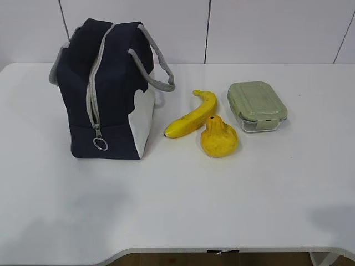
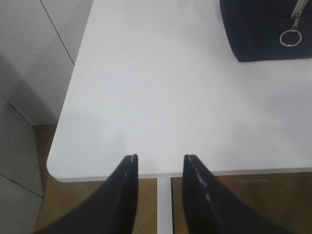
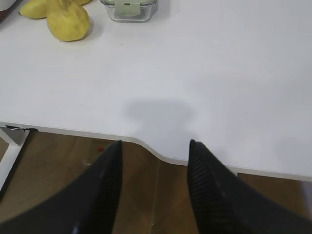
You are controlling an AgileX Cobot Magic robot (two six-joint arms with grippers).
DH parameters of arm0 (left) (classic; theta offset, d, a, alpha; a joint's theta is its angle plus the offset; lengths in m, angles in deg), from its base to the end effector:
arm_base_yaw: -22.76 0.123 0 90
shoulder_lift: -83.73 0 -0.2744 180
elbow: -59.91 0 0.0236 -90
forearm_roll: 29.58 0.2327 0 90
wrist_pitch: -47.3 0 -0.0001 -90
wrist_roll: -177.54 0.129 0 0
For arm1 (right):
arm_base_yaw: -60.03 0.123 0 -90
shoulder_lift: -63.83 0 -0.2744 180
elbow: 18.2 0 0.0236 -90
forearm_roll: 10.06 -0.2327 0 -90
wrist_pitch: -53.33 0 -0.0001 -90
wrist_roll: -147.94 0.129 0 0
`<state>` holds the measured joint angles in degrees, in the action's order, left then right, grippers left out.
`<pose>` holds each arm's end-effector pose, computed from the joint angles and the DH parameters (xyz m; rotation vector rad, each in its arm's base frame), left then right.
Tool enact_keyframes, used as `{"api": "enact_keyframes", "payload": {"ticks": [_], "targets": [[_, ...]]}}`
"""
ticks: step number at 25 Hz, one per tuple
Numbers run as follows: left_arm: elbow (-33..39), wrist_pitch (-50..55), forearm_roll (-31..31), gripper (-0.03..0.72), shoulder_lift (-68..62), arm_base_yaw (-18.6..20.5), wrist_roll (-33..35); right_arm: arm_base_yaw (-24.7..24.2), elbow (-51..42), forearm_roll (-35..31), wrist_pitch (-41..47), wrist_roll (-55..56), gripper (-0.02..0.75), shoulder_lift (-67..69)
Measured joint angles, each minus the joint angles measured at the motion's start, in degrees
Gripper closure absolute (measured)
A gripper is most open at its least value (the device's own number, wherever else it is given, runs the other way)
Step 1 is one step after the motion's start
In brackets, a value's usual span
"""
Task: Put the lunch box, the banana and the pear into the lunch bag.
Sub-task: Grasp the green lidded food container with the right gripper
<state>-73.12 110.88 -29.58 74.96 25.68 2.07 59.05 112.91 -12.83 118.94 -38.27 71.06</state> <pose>0.0202 0.0010 0.2521 0.0293 2.0833 0.0792 0.0175 0.0054 0.2390 -0.1017 2.1212 -0.0158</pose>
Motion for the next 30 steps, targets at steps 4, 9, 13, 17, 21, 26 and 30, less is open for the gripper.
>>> {"api": "enact_keyframes", "payload": {"ticks": [4,9,13,17,21,26,30], "targets": [[0.00,0.00,0.00,0.452,0.00,0.00,0.00,0.00,0.00,0.00,0.00,0.00,0.372,0.00],[0.00,0.00,0.00,0.452,0.00,0.00,0.00,0.00,0.00,0.00,0.00,1.56,0.372,0.00],[0.00,0.00,0.00,0.452,0.00,0.00,0.00,0.00,0.46,0.00,-0.62,2.40,0.372,0.00],[0.00,0.10,0.00,0.452,0.00,0.00,0.00,0.00,2.50,0.00,-4.78,2.64,0.372,0.52],[0.00,0.10,0.00,0.452,0.00,0.00,0.00,0.00,4.60,0.00,-11.05,2.75,0.372,6.35],[0.00,0.10,0.00,0.452,0.00,0.00,0.00,0.00,6.35,0.00,-18.93,2.79,0.372,15.85],[0.00,0.10,0.00,0.452,0.00,0.00,0.00,0.00,7.86,-0.12,-24.98,2.79,0.372,23.78]]}}
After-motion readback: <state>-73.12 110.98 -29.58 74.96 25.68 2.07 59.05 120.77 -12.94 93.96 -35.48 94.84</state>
